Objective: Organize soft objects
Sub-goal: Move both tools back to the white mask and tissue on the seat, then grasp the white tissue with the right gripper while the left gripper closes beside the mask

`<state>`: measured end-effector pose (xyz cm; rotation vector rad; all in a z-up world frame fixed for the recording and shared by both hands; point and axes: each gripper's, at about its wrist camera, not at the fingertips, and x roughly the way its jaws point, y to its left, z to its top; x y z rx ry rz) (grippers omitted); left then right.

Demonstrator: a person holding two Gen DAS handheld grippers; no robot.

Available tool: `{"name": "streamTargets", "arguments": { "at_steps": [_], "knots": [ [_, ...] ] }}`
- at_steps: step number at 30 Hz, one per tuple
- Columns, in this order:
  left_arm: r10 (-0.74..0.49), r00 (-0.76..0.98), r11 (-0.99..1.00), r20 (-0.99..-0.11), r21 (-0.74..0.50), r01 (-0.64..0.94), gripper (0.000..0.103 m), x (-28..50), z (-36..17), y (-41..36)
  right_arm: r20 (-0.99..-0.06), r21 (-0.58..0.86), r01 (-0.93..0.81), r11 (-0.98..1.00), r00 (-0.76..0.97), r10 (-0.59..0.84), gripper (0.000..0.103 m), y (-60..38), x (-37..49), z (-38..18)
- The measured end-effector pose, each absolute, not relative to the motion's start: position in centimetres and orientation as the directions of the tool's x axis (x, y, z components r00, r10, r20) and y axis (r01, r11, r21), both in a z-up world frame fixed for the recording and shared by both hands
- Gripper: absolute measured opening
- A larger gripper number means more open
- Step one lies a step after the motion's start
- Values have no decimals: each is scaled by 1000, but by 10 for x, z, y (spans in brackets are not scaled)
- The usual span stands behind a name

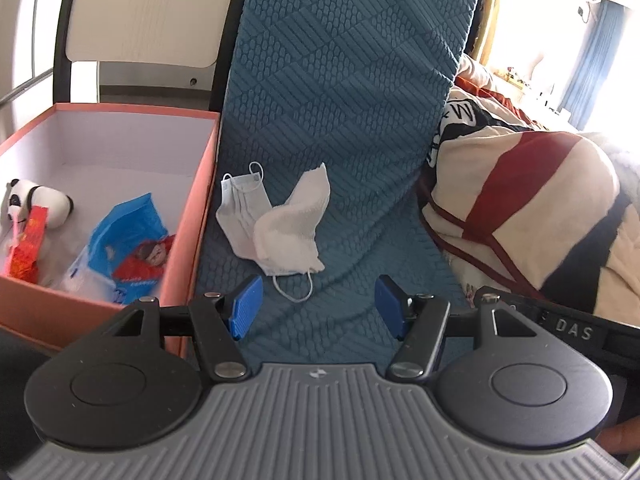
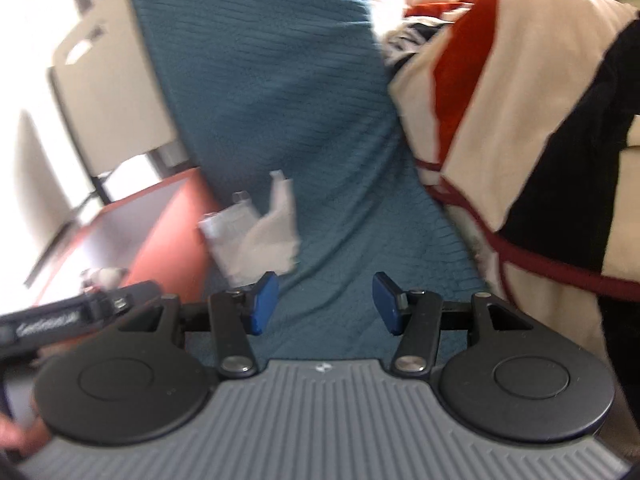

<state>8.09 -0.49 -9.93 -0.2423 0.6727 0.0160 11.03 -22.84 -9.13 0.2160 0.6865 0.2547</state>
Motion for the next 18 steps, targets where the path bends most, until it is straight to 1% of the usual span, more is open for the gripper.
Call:
{"name": "streamTargets", "arguments": {
  "at_steps": [4, 7, 11, 13, 16, 17, 18],
  "knots": [
    [-57, 781, 981, -622, -182, -74, 67, 101, -114, -14, -593, 361, -157, 919, 722, 356, 57, -235, 134, -100],
    [-38, 781, 986, -623, -151, -73, 67, 116, -128, -18, -591, 387, -160, 908, 713, 378, 58, -234, 151, -103],
    [-19, 765, 982, -643, -155, -106, 67, 137, -150, -14, -599, 423, -171, 890, 684, 416, 57, -226, 177, -114],
    [-17, 748, 976, -664, -174, -132, 67, 146, -163, -8, -582, 477, -188, 858, 665, 469, 57, -223, 191, -121],
    [-57, 724, 951, -688, -258, -170, 65, 158, -182, 4, -571, 547, -188, 815, 628, 528, 57, -220, 211, -135],
    [-72, 718, 939, -693, -289, -185, 61, 161, -188, 7, -573, 558, -185, 809, 618, 537, 57, -218, 218, -138],
    [-75, 714, 930, -696, -307, -201, 54, 164, -193, 10, -576, 563, -186, 805, 610, 544, 57, -216, 225, -142]
  ]
}}
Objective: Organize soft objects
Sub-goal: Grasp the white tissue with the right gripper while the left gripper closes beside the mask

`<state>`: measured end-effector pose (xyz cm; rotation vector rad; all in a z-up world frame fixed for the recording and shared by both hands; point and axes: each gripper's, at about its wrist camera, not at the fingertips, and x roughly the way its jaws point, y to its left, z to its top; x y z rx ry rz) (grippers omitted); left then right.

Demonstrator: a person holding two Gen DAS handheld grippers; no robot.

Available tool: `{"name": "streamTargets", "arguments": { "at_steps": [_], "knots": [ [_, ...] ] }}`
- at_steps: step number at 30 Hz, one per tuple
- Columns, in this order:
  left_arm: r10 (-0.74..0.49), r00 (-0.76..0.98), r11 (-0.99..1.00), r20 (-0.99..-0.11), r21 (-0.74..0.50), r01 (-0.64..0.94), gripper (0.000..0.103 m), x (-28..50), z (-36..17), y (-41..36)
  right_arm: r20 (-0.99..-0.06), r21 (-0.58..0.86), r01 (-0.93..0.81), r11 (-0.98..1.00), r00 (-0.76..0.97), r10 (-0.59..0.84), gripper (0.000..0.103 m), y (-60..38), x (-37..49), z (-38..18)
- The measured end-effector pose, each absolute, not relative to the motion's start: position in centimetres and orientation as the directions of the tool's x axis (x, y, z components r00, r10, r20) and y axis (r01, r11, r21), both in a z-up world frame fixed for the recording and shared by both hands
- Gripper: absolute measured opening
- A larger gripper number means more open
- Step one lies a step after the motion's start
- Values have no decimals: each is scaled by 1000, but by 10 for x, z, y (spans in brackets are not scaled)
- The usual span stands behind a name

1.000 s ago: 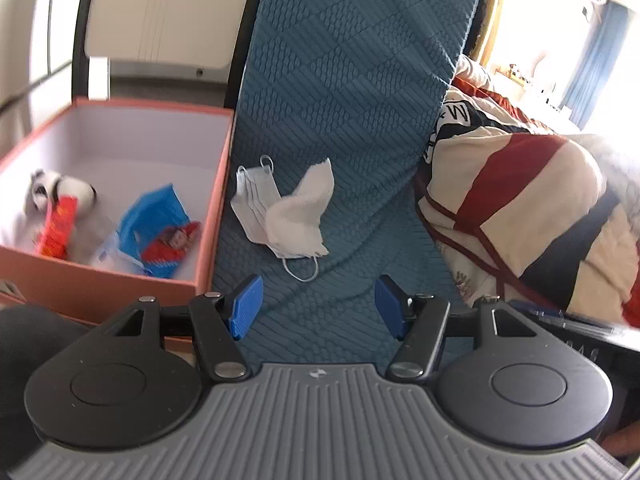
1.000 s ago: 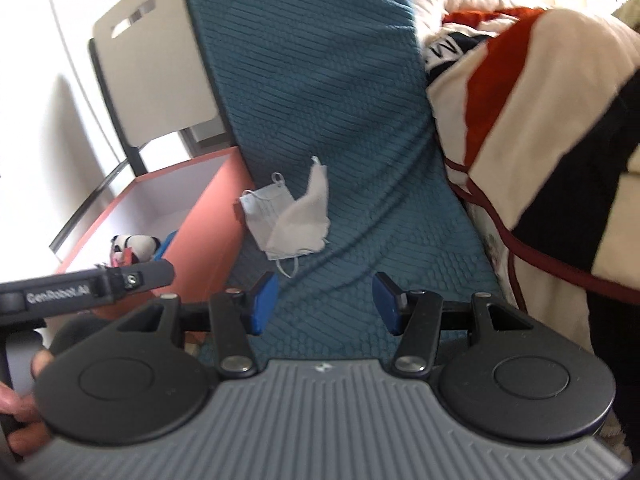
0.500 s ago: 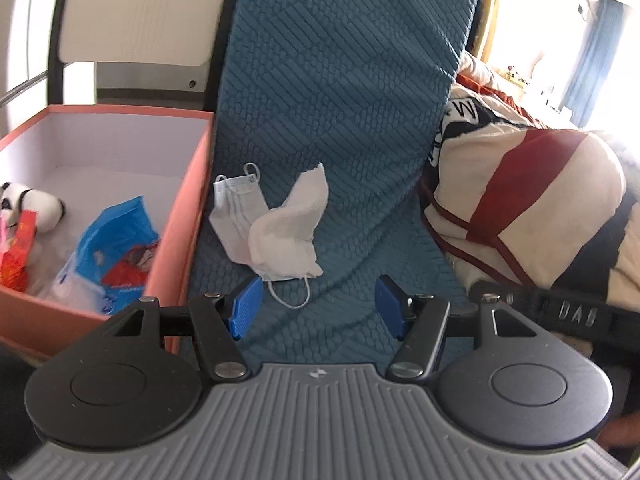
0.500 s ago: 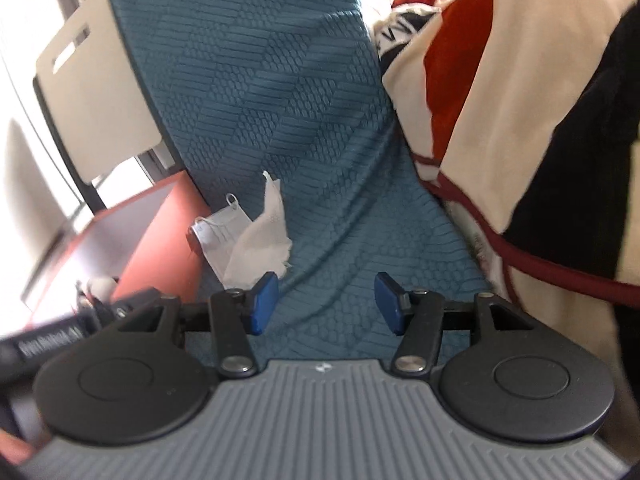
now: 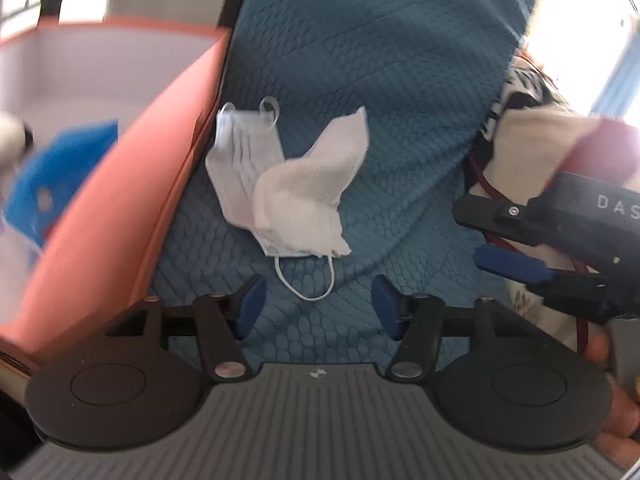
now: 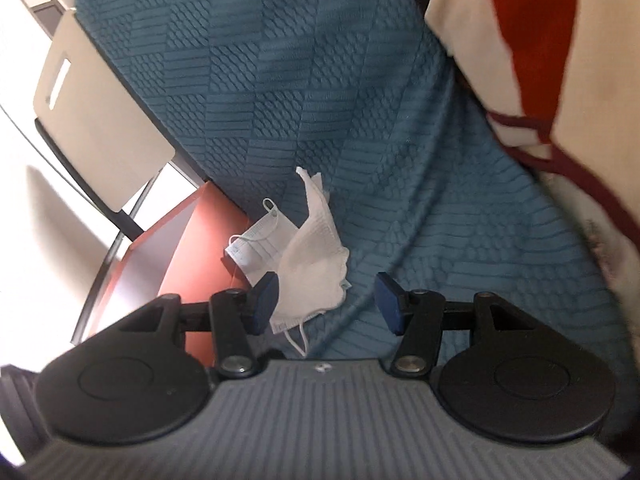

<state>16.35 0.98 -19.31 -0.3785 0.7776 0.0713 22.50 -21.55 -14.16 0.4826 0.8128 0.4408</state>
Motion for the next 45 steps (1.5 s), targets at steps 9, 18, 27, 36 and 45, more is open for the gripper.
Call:
{"name": "streamTargets", "arguments": {
  "at_steps": [9, 18, 27, 36, 45],
  "knots": [
    [-49, 703, 912, -709, -318, -257, 31, 183, -209, 15, -634, 568, -196, 800, 515, 577, 57, -184, 278, -169],
    [39, 679, 893, -733, -279, -352, 33, 200, -215, 17, -645, 565, -193, 802, 503, 575, 58, -157, 307, -175],
    [28, 670, 870, -741, -312, -381, 32, 212, -223, 28, -664, 586, -144, 798, 479, 574, 62, -139, 337, -189],
    [26, 680, 880, -732, -306, -363, 8, 216, -224, 26, -675, 585, -121, 802, 476, 564, 63, -122, 356, -201],
    [-35, 658, 885, -752, -329, -329, 4, 219, -228, 24, -703, 538, -171, 825, 449, 551, 61, -99, 369, -212]
  ]
}}
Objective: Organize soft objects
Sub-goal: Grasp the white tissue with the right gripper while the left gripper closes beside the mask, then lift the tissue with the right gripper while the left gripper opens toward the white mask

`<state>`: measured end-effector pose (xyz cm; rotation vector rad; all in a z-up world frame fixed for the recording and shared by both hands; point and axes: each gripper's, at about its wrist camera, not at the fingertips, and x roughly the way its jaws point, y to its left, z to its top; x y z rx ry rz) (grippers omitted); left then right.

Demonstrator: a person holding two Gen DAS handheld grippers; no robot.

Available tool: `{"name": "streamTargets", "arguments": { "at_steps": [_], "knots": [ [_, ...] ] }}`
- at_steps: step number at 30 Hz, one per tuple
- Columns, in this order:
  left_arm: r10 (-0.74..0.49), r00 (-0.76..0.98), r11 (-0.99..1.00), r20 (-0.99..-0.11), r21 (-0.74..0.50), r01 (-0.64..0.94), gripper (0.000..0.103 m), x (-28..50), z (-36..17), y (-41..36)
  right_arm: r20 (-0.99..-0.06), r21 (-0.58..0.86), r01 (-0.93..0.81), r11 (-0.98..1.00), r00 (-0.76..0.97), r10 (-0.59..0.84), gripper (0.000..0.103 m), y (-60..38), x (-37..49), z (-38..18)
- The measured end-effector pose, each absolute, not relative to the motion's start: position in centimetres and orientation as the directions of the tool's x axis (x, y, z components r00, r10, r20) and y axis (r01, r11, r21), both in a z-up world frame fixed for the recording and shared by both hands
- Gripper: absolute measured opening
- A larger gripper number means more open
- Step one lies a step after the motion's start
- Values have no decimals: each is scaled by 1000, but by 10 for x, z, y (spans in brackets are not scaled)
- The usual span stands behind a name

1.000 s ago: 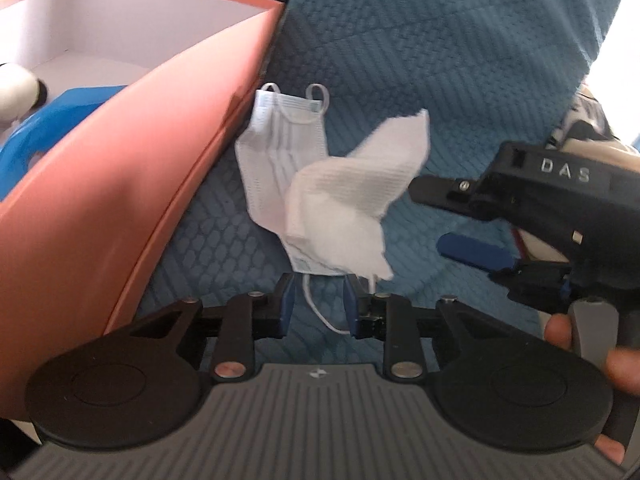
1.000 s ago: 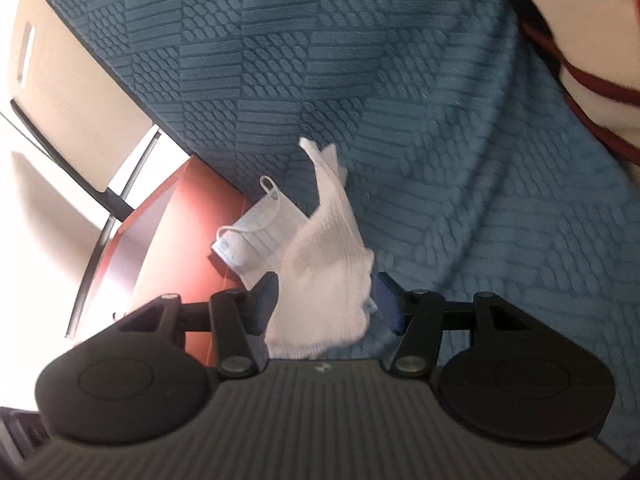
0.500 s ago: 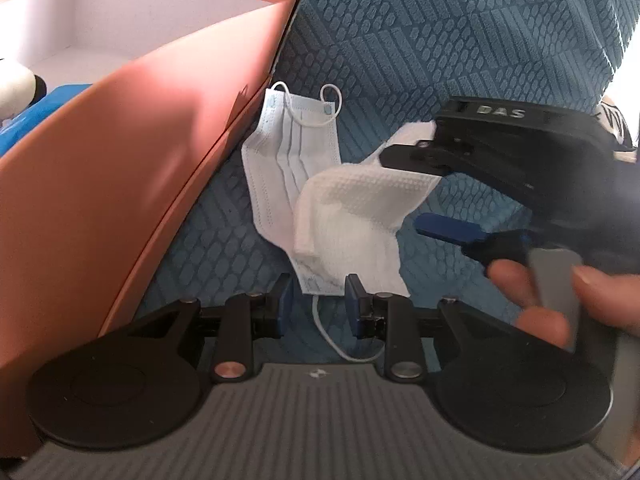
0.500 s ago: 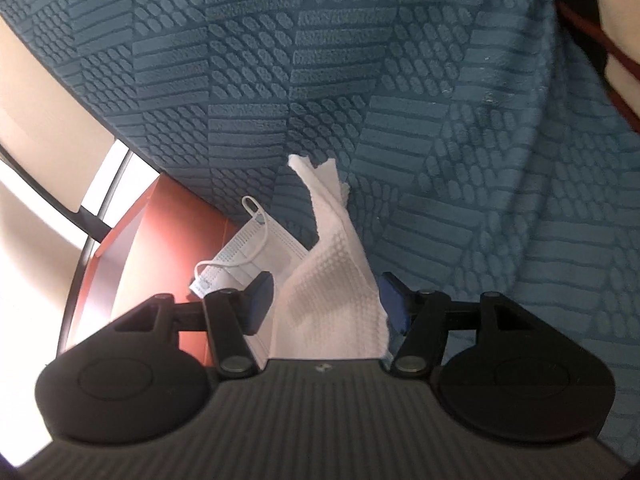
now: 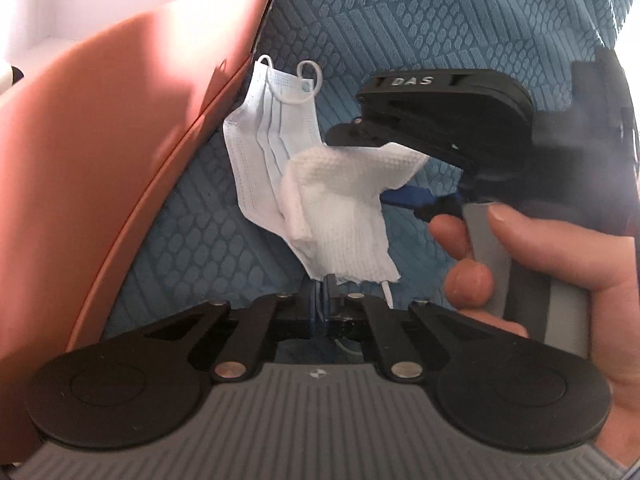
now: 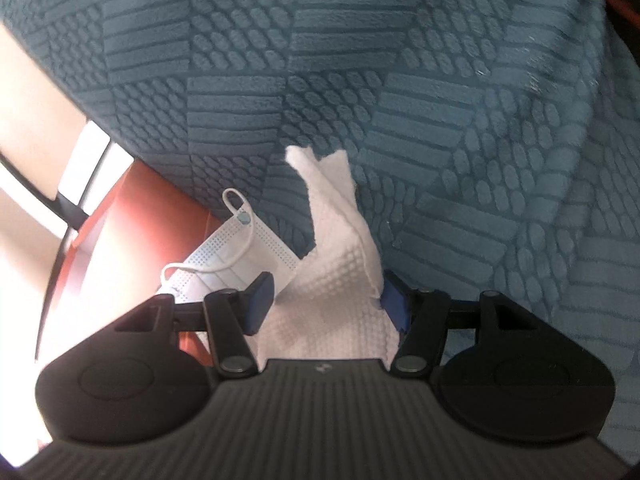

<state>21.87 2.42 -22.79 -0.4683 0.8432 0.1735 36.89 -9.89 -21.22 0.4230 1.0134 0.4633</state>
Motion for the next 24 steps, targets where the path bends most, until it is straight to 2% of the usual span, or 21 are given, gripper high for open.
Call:
{"name": "streamTargets", "arguments": {
  "at_steps": [1, 4, 6, 8, 19, 24],
  "knots": [
    [-32, 656, 888, -754, -323, -328, 4, 218, -228, 23, -707, 522, -186, 833, 452, 544, 61, -96, 369, -212],
    [-35, 655, 891, -754, -321, -321, 4, 216, -228, 22, -724, 467, -231, 853, 453, 519, 44, -87, 367, -210],
    [-40, 655, 893, -755, -320, -315, 4, 216, -227, 21, -740, 441, -245, 863, 446, 504, 17, -84, 367, -212],
    [-52, 649, 892, -759, -328, -312, 4, 217, -226, 21, -733, 466, -246, 850, 430, 527, 12, -86, 368, -212],
    [-96, 652, 895, -752, -352, -275, 2, 206, -211, 24, -676, 486, -231, 843, 512, 530, 9, -133, 358, -174],
    [-107, 661, 905, -743, -348, -244, 1, 193, -200, 24, -710, 437, -193, 879, 525, 469, 9, -155, 351, -159]
  ]
}}
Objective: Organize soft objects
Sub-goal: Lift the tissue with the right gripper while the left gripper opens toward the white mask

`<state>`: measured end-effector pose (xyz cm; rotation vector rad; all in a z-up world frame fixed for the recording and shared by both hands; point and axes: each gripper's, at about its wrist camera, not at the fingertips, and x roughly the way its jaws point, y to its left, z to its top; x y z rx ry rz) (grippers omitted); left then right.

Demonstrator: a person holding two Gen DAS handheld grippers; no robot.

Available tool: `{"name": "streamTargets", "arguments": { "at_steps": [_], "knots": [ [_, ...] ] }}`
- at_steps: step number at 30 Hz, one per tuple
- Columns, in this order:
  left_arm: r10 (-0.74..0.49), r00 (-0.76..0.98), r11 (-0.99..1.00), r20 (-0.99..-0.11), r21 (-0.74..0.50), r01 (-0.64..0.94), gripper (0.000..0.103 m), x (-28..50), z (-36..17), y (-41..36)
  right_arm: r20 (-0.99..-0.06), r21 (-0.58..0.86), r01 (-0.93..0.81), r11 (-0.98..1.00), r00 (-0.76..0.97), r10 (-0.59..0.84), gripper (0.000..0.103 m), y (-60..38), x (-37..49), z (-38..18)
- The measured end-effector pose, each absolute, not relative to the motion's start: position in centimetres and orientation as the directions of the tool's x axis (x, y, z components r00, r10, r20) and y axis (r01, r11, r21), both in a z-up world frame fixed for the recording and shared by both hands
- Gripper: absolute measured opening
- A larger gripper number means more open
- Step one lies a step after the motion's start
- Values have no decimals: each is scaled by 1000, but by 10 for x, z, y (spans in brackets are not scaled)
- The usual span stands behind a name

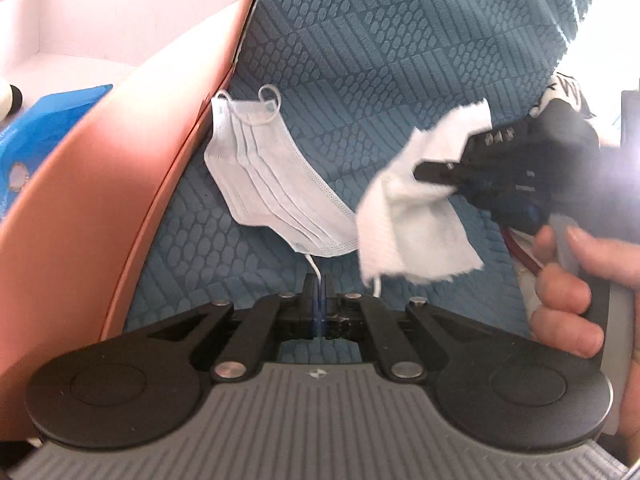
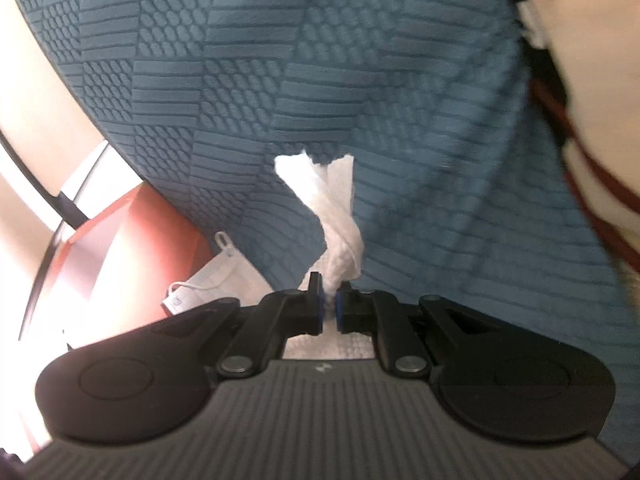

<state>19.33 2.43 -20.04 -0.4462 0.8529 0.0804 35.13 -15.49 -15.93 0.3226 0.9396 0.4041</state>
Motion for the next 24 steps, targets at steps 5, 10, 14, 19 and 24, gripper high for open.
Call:
{"name": "streamTargets", "arguments": {
  "at_steps": [5, 10, 14, 19, 24],
  "knots": [
    [-129, 674, 904, -728, -366, -222, 1, 181, -190, 25, -757, 369, -161, 916, 520, 396, 9, -172, 325, -153],
    [-168, 669, 911, -724, -373, -176, 1, 161, -181, 17, -781, 330, -167, 929, 504, 368, 10, -178, 296, -148],
    [-192, 661, 923, -725, -362, -129, 1, 141, -173, 11, -798, 298, -163, 941, 498, 339, 10, -181, 271, -147],
    [-195, 650, 935, -734, -340, -104, 1, 118, -163, 9, -793, 304, -117, 946, 520, 319, 10, -196, 245, -140],
    [-168, 653, 953, -738, -290, -83, 1, 99, -159, 5, -812, 209, -82, 974, 541, 220, 11, -199, 249, -145]
  ]
}}
